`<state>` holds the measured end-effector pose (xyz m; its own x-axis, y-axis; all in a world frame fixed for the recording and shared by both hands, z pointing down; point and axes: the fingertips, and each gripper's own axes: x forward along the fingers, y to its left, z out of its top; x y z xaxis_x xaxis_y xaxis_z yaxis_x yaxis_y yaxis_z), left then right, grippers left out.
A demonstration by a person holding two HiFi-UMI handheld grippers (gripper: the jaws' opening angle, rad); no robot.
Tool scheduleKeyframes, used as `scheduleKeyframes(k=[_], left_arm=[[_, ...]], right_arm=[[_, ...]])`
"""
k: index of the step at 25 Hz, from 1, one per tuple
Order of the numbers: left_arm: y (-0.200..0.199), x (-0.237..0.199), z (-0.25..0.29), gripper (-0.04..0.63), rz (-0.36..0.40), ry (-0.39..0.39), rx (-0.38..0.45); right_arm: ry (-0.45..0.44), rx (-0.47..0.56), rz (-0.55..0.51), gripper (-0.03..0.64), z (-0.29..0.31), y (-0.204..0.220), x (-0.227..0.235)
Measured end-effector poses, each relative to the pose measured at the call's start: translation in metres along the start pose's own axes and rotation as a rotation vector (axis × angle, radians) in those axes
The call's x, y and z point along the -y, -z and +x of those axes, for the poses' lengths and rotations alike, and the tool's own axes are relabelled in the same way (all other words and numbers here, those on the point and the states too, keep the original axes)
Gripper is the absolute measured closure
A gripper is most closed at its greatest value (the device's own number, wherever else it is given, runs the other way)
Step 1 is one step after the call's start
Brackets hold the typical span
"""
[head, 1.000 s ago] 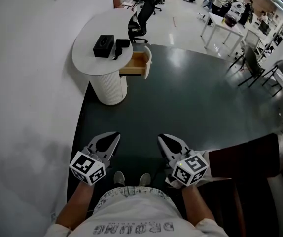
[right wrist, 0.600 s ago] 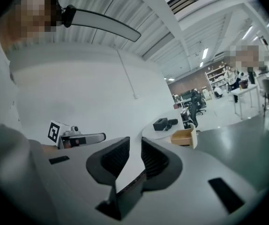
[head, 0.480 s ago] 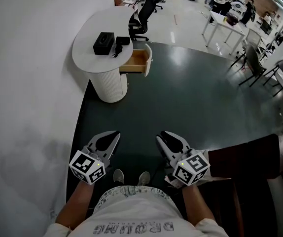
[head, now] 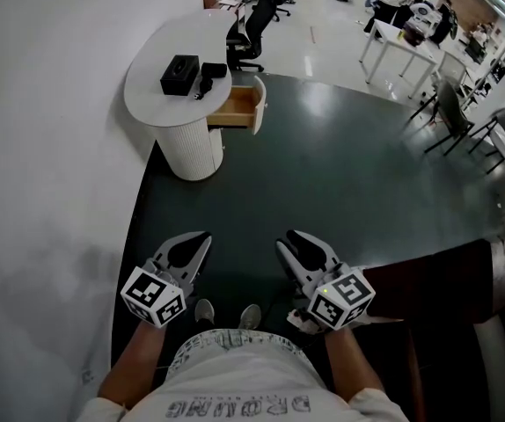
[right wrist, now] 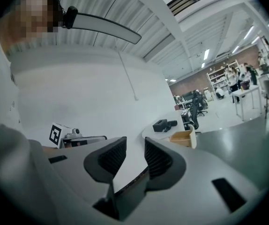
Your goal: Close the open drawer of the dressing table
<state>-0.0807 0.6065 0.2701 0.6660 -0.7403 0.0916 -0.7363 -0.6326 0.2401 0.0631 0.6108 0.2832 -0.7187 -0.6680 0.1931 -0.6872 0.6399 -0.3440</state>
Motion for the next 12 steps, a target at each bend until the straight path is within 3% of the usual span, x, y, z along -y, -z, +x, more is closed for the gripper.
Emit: scheduleKeyframes(k=[12], left_arm=[[0.006,0.024,0.003,0.58,0.012,-0.034,-0.013]], right_arm=[[-0.036,0.009,0.014,0.482,-0.023,0.004,0.014]])
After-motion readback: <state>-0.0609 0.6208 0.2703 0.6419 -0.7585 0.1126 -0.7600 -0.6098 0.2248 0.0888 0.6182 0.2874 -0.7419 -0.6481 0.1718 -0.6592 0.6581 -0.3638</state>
